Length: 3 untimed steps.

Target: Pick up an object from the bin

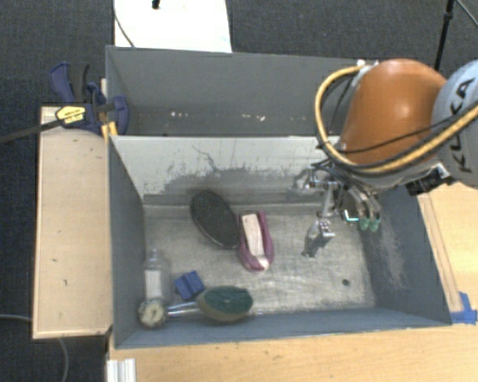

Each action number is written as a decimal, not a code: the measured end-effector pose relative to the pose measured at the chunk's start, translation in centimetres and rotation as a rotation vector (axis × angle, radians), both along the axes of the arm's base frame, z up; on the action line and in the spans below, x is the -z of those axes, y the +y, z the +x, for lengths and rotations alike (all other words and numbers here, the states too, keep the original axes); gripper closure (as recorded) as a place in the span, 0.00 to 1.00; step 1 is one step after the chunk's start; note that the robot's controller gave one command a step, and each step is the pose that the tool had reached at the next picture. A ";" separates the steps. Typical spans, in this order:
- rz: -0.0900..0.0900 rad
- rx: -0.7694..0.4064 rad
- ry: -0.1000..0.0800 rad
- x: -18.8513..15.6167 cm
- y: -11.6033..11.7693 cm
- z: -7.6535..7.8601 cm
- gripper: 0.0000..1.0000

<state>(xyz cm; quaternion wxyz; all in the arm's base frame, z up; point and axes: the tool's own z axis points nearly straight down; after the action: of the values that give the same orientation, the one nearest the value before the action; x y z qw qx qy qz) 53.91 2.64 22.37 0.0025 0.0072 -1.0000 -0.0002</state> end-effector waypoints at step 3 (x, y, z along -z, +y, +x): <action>-0.005 -0.915 -0.014 12.8 10.4 4.2 0.00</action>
Offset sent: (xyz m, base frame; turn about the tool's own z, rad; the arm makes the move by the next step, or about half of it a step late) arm 0.0458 0.0376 -0.1136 -0.3070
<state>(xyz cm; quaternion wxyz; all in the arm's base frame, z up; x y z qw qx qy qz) 58.06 13.01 9.58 -0.0043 0.4480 -0.8940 0.0035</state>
